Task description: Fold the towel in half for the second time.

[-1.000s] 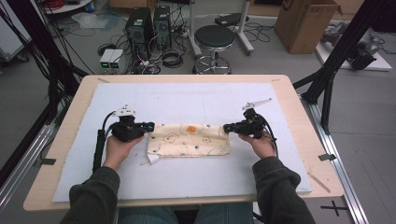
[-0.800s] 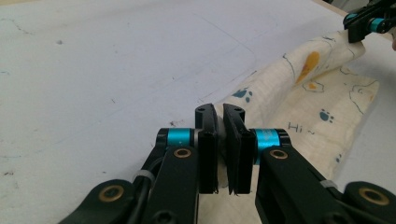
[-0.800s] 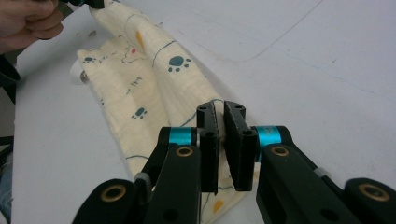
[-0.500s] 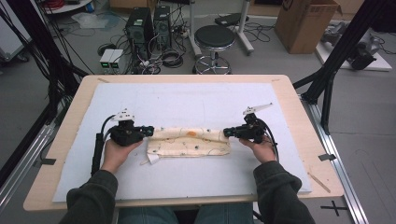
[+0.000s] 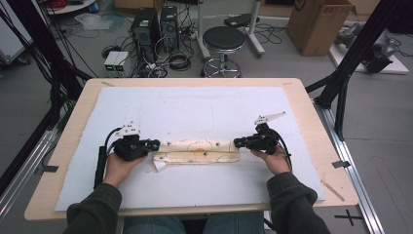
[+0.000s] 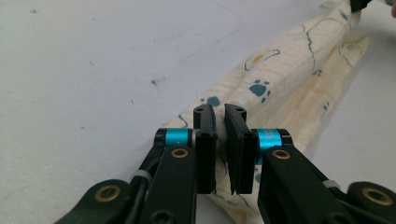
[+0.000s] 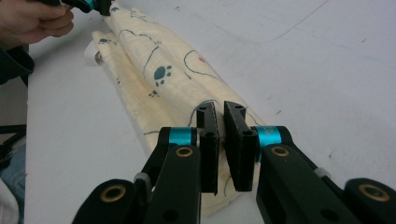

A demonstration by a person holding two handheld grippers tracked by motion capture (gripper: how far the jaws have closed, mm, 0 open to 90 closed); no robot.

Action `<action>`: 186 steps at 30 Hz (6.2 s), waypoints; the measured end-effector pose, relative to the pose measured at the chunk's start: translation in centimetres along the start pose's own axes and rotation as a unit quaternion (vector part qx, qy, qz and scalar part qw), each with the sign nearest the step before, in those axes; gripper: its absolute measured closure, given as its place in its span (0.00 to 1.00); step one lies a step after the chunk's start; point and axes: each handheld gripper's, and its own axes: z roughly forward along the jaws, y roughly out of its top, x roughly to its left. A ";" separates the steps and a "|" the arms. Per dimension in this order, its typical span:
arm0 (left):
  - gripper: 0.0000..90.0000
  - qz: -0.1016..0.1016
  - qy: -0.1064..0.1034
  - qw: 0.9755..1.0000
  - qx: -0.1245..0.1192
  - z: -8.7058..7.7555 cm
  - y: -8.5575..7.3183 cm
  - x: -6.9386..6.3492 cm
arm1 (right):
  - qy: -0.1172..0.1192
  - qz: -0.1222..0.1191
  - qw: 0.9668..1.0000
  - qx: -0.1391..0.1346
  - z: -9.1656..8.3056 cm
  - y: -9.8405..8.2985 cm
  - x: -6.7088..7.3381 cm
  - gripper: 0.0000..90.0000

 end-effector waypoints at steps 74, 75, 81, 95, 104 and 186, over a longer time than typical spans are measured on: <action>0.89 0.068 -0.035 0.993 0.086 1.7 -0.1 -2.6 | 0.006 -0.079 0.994 0.077 3.1 -0.8 2.9 0.88; 0.89 0.067 -0.036 0.993 0.086 1.6 -0.2 -2.6 | 0.003 -0.078 0.994 0.077 2.9 -0.9 2.8 0.88; 0.86 0.071 -0.032 0.993 0.087 1.2 -0.3 -2.6 | -0.010 -0.074 0.995 0.063 1.4 -1.9 2.2 0.87; 0.65 0.052 -0.024 0.997 0.045 1.0 0.8 -1.8 | -0.027 -0.103 0.994 0.013 1.2 -0.4 2.4 0.64; 0.61 0.056 -0.021 0.995 0.080 1.8 0.1 -1.6 | -0.053 -0.119 0.990 0.063 2.5 -0.9 2.3 0.55; 0.90 -0.030 0.057 0.998 0.019 0.5 0.8 0.7 | -0.069 -0.040 0.996 0.035 2.2 0.8 0.6 0.89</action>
